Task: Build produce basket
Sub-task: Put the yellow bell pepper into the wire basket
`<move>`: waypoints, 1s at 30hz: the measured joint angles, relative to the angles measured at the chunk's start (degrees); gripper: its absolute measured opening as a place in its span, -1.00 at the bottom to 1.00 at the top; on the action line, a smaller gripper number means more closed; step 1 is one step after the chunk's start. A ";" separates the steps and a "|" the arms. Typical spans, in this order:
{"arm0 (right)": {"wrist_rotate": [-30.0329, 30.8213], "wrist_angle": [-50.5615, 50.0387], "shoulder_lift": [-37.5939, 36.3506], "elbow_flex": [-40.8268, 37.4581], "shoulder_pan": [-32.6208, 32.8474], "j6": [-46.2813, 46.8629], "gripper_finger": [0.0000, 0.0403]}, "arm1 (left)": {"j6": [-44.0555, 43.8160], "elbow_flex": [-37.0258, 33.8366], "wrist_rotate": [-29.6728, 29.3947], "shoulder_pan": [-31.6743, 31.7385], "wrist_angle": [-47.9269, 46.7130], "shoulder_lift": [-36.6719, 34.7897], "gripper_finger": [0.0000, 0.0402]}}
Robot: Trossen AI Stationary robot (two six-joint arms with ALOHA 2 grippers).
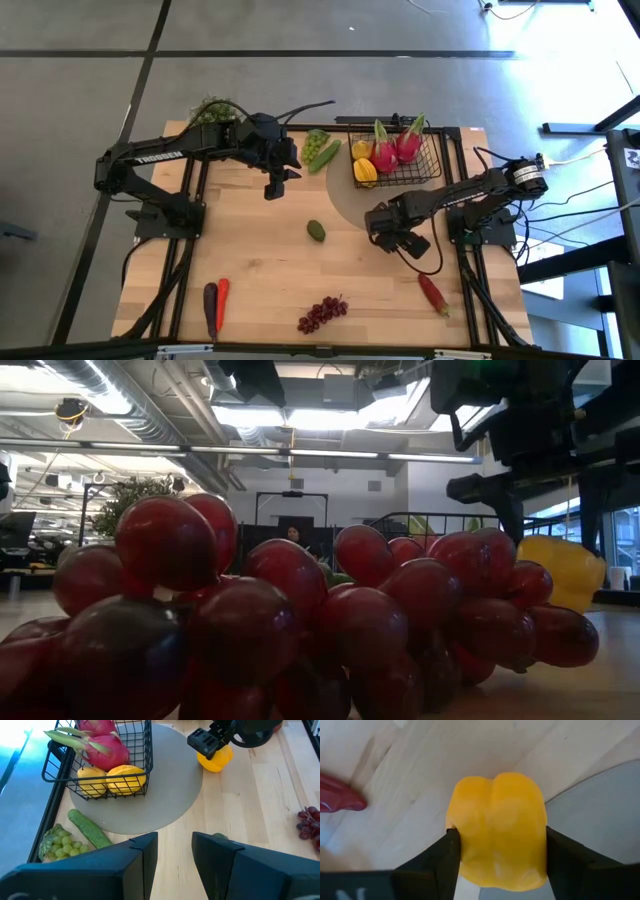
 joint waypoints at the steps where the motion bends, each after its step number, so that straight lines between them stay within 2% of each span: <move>1: 0.00 -0.14 0.00 0.02 -0.02 0.63 0.08 | 0.00 0.01 -0.02 0.02 0.00 0.00 -0.46; 26: 0.17 -1.13 -0.15 0.25 -2.49 19.68 0.07 | 0.00 0.00 -0.01 0.00 -0.01 0.00 -0.46; 30: 0.26 -2.08 -0.16 2.45 -2.49 22.15 0.07 | 0.00 0.00 -0.02 0.01 0.00 -0.01 -0.46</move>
